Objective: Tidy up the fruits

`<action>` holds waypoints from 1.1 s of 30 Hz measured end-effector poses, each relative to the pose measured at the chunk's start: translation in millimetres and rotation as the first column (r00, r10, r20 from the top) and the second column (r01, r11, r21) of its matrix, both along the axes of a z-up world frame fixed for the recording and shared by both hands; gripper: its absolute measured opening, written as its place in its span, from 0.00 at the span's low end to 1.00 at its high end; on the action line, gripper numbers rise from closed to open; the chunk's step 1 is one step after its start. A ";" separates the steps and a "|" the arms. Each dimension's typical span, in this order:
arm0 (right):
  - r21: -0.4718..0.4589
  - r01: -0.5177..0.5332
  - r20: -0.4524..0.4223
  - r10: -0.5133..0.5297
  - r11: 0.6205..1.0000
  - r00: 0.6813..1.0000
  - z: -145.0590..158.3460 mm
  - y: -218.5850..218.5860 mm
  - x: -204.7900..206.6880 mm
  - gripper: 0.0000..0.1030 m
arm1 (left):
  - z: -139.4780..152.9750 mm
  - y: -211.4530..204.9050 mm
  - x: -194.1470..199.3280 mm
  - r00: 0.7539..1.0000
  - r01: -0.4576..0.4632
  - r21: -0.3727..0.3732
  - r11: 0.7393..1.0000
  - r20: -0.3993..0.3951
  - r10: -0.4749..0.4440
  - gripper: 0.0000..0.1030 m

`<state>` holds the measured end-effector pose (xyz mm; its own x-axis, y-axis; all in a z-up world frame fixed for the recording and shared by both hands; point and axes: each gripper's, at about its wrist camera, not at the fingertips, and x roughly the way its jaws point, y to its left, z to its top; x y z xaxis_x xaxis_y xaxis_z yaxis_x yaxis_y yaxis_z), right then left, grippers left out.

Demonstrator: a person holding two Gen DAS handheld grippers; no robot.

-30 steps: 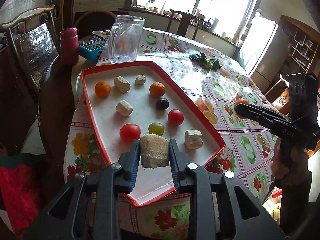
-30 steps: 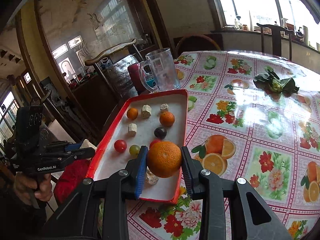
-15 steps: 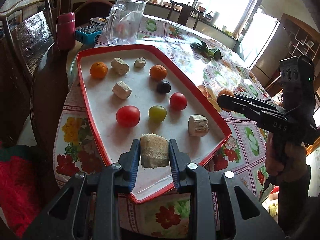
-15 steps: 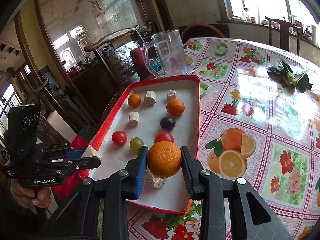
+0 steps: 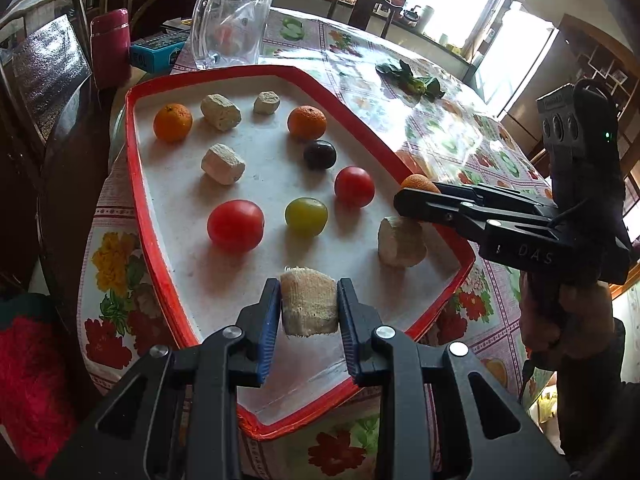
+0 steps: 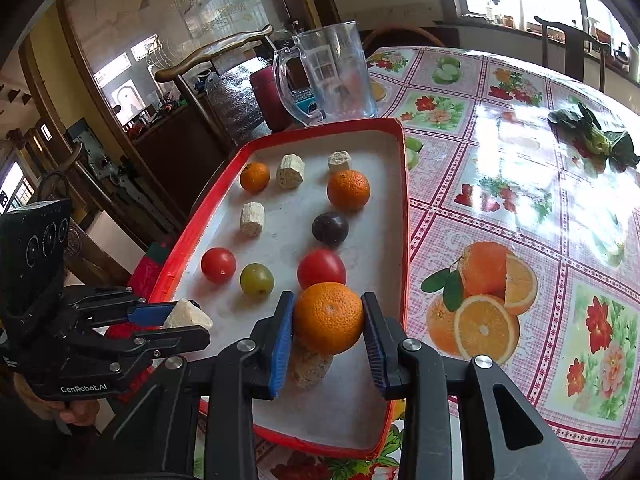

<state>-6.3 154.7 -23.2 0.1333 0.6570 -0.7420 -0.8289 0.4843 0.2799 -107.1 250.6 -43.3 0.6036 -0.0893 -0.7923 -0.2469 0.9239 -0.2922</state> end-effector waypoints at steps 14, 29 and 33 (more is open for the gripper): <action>-0.019 -0.023 0.021 0.023 1.000 1.000 0.0 5.7 -0.2 0.35 | -7.6 -3.1 7.0 1.000 0.022 0.038 0.999 -0.018 -0.021 0.25; 0.000 -0.023 0.020 0.023 1.000 1.000 4.3 -0.3 -0.7 0.39 | 0.1 -9.4 -0.9 0.999 0.032 0.079 0.996 -0.004 -0.032 0.54; 0.027 -0.046 0.020 0.046 0.999 0.999 14.5 -4.8 -2.3 0.41 | 9.0 -5.7 -8.3 1.000 0.021 0.084 0.996 0.012 -0.022 0.57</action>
